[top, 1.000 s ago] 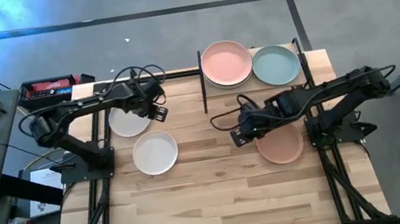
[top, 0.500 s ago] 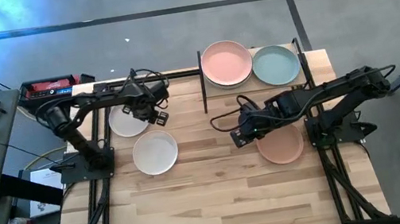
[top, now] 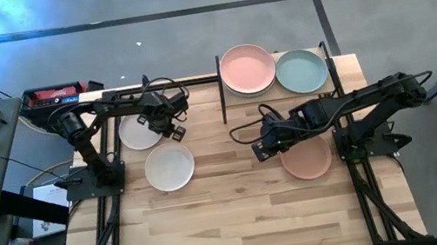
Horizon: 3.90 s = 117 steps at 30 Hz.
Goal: Place and stack plates onto a shelf
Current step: Stack the top white plate on top of the blue plate on the shelf
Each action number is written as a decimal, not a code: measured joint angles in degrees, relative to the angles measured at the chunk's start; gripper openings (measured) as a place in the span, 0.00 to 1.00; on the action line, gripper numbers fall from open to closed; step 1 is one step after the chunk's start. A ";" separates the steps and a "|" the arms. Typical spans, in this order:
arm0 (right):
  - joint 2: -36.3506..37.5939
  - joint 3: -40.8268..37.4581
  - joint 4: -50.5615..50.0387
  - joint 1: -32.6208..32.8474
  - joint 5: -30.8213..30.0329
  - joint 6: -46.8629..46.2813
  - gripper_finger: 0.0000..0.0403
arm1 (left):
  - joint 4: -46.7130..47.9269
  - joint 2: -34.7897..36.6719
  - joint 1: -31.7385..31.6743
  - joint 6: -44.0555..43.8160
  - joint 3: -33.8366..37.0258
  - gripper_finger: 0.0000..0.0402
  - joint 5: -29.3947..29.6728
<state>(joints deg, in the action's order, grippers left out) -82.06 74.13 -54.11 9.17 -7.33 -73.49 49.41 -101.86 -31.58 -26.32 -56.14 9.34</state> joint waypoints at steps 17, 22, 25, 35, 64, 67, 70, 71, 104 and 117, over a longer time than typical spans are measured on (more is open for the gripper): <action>0.04 0.00 0.84 -0.17 -0.21 -1.11 0.22 | 7.18 0.78 6.31 14.83 -3.42 0.01 0.71; 0.04 0.00 3.38 -0.17 -2.37 -1.11 0.22 | 12.46 4.51 10.75 17.03 -5.54 0.00 0.88; 0.04 0.00 5.31 -0.17 -3.64 -1.11 0.22 | 16.42 7.46 13.98 18.16 -6.70 0.00 1.57; 0.04 0.00 11.70 -3.08 -4.92 -1.07 0.22 | 22.18 20.34 26.50 23.33 -7.56 0.00 4.73; -1.84 0.02 26.33 -14.32 -4.91 7.78 0.22 | 8.76 25.09 50.39 60.05 -7.61 0.00 27.42; -2.08 0.02 26.16 -14.32 -4.92 7.61 0.22 | 6.69 25.11 50.36 63.12 -7.61 0.00 28.31; -2.37 0.04 26.73 -14.27 -4.92 7.58 0.22 | 5.88 25.11 50.26 65.88 -7.61 0.00 28.63; -2.38 0.02 26.62 -14.27 -4.92 7.57 0.22 | 5.79 25.11 50.22 66.58 -7.61 0.00 28.63; -2.32 0.02 31.16 -14.40 -5.13 9.22 0.22 | 1.96 25.11 44.92 73.34 -7.61 0.00 26.29; -2.32 0.02 31.09 -14.42 -3.60 9.46 0.21 | -4.02 25.11 44.35 78.15 -7.61 0.00 26.25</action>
<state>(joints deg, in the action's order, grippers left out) -84.38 74.15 -23.01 -5.25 -10.93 -64.03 45.39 -76.75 12.77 51.83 -63.75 35.59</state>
